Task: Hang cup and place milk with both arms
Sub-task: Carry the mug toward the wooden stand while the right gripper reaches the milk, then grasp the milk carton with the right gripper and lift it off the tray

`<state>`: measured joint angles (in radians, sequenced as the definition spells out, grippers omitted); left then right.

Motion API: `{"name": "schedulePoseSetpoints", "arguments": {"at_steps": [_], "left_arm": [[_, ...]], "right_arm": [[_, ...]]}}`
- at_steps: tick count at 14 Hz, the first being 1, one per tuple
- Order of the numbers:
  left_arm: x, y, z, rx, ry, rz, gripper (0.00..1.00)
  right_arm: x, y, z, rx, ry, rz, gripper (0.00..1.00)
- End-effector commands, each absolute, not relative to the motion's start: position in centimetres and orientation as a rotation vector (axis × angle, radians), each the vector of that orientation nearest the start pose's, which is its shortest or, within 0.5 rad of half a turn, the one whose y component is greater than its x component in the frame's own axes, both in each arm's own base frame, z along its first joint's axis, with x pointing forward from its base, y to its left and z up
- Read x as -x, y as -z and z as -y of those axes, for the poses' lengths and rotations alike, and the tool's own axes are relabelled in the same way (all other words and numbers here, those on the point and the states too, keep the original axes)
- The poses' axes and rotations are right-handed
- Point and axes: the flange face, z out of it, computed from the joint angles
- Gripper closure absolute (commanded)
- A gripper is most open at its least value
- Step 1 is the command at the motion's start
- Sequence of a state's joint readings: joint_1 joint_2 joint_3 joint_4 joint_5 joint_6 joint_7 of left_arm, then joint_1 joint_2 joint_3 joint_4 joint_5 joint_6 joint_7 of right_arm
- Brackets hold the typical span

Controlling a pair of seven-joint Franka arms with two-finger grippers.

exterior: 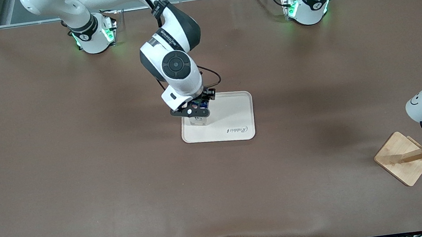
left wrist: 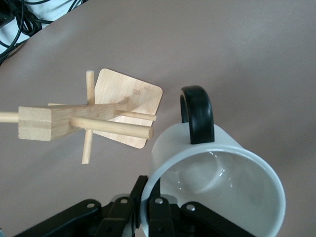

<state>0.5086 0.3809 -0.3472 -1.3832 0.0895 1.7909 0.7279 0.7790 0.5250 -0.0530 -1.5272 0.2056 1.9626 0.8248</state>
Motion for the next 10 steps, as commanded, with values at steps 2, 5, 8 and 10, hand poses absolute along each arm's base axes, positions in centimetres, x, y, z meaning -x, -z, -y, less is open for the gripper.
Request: {"name": "schedulePoseSetpoints", "arguments": {"at_steps": [2,5,8,10], "left_arm": [[-66.3,-51.5,-16.3,3.022,0.146,-0.942,1.0],[-66.5,-50.8,-17.5,3.029,0.186,-0.976,1.0],[-66.8,-50.3,-18.3,3.024,0.224,-0.992,1.0],[-66.9,-50.3,-19.2,3.05,0.253,-0.97,1.0]], "right_arm": [[-55.1,-43.7,-41.1,2.972,-0.486,-0.458,1.0],[-58.0,-48.4,-33.7,2.943,-0.534,-0.57,1.0],[-60.2,-51.7,-24.8,2.918,-0.522,-0.571,1.0],[-60.2,-51.9,-18.8,2.986,-0.547,-0.509,1.0]]}}
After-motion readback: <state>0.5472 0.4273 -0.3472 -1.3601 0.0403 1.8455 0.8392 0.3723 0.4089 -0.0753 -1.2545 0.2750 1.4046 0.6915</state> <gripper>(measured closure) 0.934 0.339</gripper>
